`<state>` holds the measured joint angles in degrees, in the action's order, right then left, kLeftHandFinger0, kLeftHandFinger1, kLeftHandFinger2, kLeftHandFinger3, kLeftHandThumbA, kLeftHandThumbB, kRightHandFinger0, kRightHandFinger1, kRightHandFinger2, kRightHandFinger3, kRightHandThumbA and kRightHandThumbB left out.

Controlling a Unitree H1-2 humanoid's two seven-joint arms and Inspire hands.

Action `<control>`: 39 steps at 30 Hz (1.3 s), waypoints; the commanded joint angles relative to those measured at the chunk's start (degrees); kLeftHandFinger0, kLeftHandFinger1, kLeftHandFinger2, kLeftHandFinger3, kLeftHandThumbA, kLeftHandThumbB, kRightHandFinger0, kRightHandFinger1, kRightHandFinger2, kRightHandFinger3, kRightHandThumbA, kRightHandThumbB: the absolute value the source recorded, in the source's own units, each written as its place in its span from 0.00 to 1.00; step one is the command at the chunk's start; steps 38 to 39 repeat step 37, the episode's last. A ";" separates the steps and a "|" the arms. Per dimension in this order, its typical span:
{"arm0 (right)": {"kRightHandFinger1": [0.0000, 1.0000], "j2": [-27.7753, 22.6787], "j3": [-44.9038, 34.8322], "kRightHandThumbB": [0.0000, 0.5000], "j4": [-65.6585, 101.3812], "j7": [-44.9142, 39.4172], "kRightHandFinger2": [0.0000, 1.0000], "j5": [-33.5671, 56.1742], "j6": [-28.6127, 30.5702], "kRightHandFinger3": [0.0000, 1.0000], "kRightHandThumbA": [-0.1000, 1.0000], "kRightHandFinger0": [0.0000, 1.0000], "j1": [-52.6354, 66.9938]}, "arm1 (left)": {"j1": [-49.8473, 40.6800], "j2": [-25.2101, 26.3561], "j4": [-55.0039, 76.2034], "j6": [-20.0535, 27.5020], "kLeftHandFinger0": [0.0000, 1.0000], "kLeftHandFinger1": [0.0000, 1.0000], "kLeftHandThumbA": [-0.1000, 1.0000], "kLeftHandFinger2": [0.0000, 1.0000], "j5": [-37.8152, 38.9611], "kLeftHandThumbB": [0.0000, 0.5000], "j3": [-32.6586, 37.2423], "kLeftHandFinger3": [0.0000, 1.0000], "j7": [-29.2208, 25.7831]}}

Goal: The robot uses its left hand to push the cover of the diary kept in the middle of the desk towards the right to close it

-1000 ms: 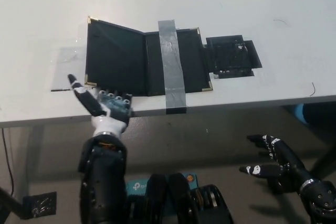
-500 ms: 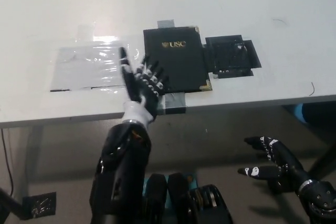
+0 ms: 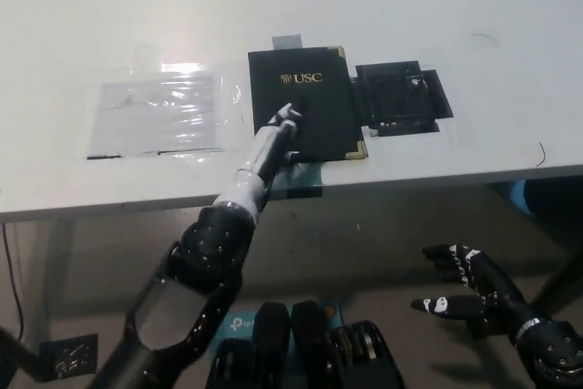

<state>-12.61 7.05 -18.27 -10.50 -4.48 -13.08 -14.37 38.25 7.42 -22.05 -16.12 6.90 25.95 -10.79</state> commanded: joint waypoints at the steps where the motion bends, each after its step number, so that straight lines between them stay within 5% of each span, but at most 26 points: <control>1: 0.87 -1.39 0.93 0.91 3.01 -1.92 0.82 -0.77 -0.12 0.76 1.00 0.83 -2.41 | 6.74 9.93 -3.69 -10.80 1.00 1.00 1.00 1.00 -37.72 0.54 30.16 1.00 11.04; 15: 0.83 -0.12 0.33 0.93 2.47 -0.61 0.79 -0.26 0.60 0.73 1.00 0.78 -0.43 | 2.47 16.01 21.48 -10.81 1.00 1.00 1.00 1.00 -31.64 0.38 16.05 1.00 7.96; 20: 0.83 0.15 0.34 0.94 2.15 -0.37 0.80 -0.39 0.69 0.73 1.00 0.79 -0.23 | -1.24 16.56 35.13 -10.81 1.00 1.00 1.00 1.00 -30.04 0.36 8.42 1.00 9.65; 25: 0.84 -0.84 0.35 0.91 2.62 -0.88 0.81 -0.65 0.64 0.76 1.00 0.79 -0.48 | -6.20 16.23 48.51 -10.81 1.00 1.00 1.00 1.00 -29.38 0.52 1.01 1.00 13.40; 31: 0.85 -1.15 -0.07 0.91 2.36 -0.79 0.82 -0.48 0.25 0.77 1.00 0.80 -1.08 | -19.15 17.87 61.66 -10.81 1.00 1.00 1.00 1.00 -26.57 0.49 -7.26 1.00 9.22; 32: 0.85 -1.19 -0.20 0.91 1.98 -0.83 0.82 -0.34 0.50 0.77 1.00 0.80 -1.53 | -20.57 17.81 61.90 -9.97 1.00 1.00 1.00 1.00 -25.33 0.41 -8.38 1.00 8.54; 33: 0.84 -1.36 -0.15 0.92 1.62 -0.79 0.81 -0.51 0.99 0.76 1.00 0.79 -1.90 | -22.80 17.78 62.01 -8.20 0.73 0.82 1.00 1.00 -24.35 0.41 -10.06 1.00 8.10; 34: 0.84 -1.33 -0.23 0.95 1.35 -0.66 0.81 -0.49 1.19 0.76 1.00 0.79 -2.12 | -24.31 17.94 62.04 -7.34 0.71 0.93 1.00 1.00 -23.46 0.38 -11.17 1.00 8.15; 36: 0.84 -0.97 -0.74 0.97 0.79 -0.42 0.80 0.11 1.43 0.75 1.00 0.79 -2.35 | -28.34 17.20 61.81 -5.85 0.60 0.79 1.00 1.00 -19.97 0.36 -14.61 1.00 8.82; 39: 0.84 -0.97 -0.74 0.97 0.72 -0.44 0.80 0.12 1.46 0.75 1.00 0.79 -2.40 | -28.45 16.86 61.86 -5.76 0.57 0.76 1.00 1.00 -20.12 0.35 -15.04 1.00 9.33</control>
